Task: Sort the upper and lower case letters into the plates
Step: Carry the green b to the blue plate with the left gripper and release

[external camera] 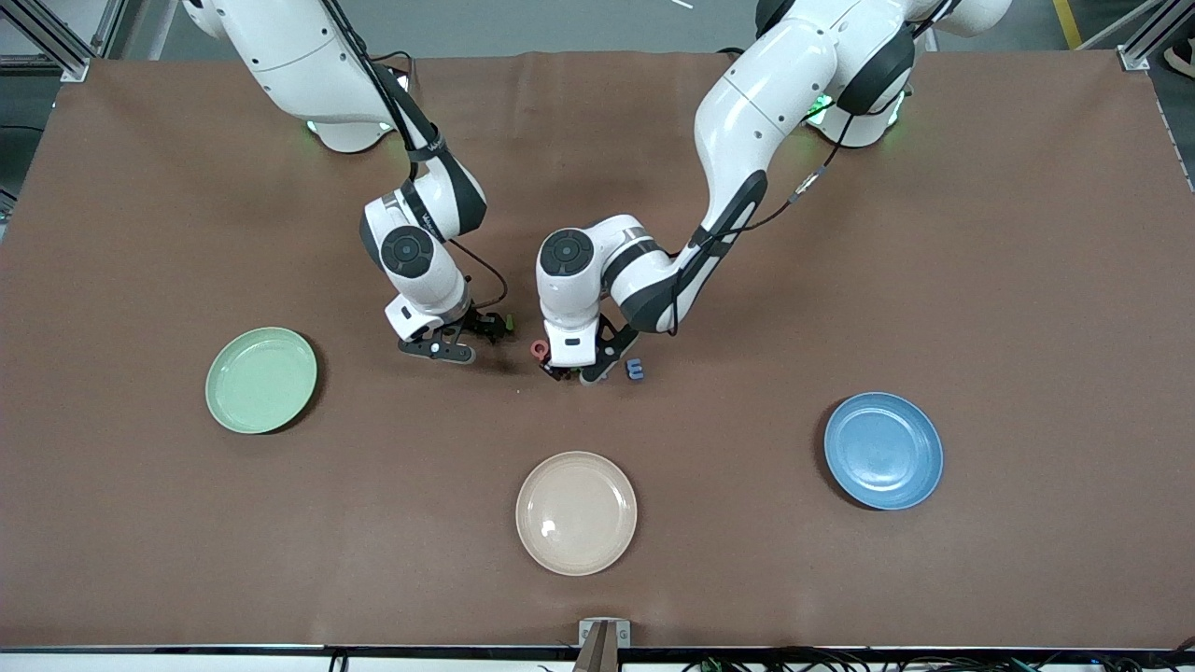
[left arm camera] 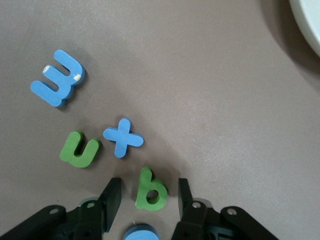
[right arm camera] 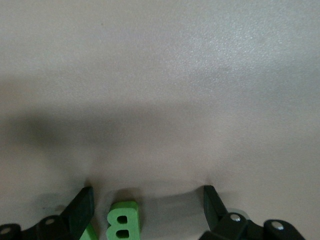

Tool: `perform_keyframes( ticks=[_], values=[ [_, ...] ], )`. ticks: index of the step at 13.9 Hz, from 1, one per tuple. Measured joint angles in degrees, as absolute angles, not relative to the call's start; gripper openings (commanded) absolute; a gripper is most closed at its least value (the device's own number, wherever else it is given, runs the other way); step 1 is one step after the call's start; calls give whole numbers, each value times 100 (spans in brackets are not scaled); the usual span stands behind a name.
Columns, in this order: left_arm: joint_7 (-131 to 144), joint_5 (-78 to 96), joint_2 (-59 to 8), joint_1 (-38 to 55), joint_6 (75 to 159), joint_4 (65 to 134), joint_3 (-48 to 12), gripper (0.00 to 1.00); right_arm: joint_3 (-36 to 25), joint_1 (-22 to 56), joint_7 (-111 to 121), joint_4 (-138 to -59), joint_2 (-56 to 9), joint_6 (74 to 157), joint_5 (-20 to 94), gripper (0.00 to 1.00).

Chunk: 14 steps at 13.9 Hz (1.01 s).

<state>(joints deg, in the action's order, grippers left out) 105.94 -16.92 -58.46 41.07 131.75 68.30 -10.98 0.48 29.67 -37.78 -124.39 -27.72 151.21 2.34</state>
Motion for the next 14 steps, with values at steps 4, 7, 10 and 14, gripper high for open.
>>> perform_keyframes(
  ticks=[4, 7, 10, 14],
  values=[
    [10594, -1692, -5846, 4109, 13188, 6830, -1098, 37, 47, 2987, -3877, -12444, -2771, 15112, 234, 97],
    [10594, -1692, -5846, 4112, 13185, 6835, -1098, 16, 47, 2990, -3893, -12460, -2768, 15108, 234, 99],
    [10594, -1692, -5845, 4108, 13244, 6822, -1092, 0, 49, 3001, -3940, -12506, -2747, 15109, 234, 100],
    [10594, -1692, -5830, 4020, 13376, 6762, -1050, 0, 57, 3028, -3995, -12538, -2677, 14830, 234, 100]
  ],
)
